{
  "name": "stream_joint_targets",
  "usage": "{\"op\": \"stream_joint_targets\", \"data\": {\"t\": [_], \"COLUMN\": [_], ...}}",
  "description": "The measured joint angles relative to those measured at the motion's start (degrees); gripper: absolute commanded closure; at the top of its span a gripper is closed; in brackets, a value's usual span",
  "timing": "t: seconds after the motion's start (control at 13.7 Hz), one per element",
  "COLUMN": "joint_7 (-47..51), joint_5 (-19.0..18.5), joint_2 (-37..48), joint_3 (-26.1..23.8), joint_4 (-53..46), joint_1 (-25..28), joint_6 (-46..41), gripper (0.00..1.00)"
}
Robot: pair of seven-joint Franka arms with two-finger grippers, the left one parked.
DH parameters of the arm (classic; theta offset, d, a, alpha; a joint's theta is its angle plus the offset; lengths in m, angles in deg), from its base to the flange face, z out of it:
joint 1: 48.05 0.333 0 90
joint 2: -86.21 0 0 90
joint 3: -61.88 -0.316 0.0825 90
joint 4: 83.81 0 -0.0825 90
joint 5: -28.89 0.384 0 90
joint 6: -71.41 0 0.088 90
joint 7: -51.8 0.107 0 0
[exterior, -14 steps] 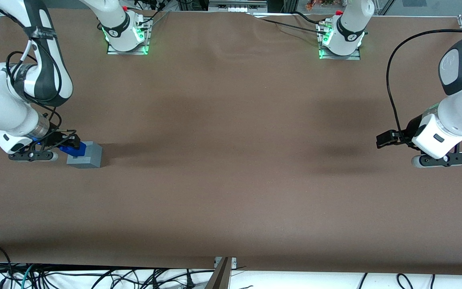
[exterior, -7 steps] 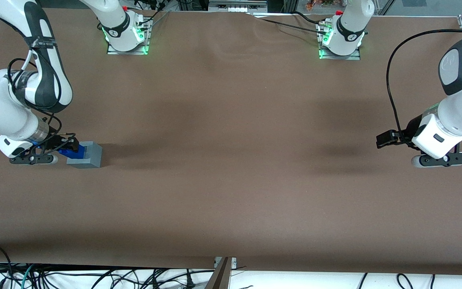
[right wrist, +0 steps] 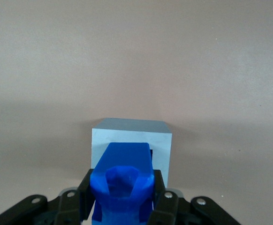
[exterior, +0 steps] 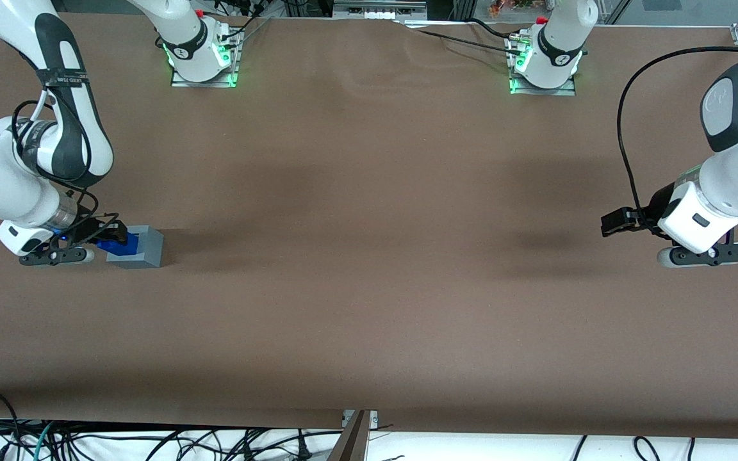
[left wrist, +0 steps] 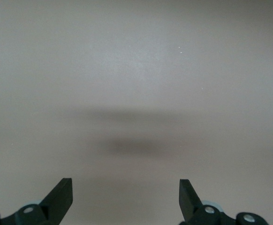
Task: Insert blue part into gray base with right arm
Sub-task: 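Lower the blue block into the gray base's hole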
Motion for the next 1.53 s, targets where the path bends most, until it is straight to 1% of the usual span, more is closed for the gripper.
{"op": "stream_joint_targets", "data": {"t": [0.87,1.53], "joint_7": [-1.55,-1.55], "joint_5": [0.23,0.28], "joint_2": [0.01,-0.05], "joint_3": [0.01,0.02], "joint_4": [-0.05,-0.49], "joint_1": [-0.39,-0.58], "joint_6": [-0.5,-3.46], "gripper": [0.53,0.53]}}
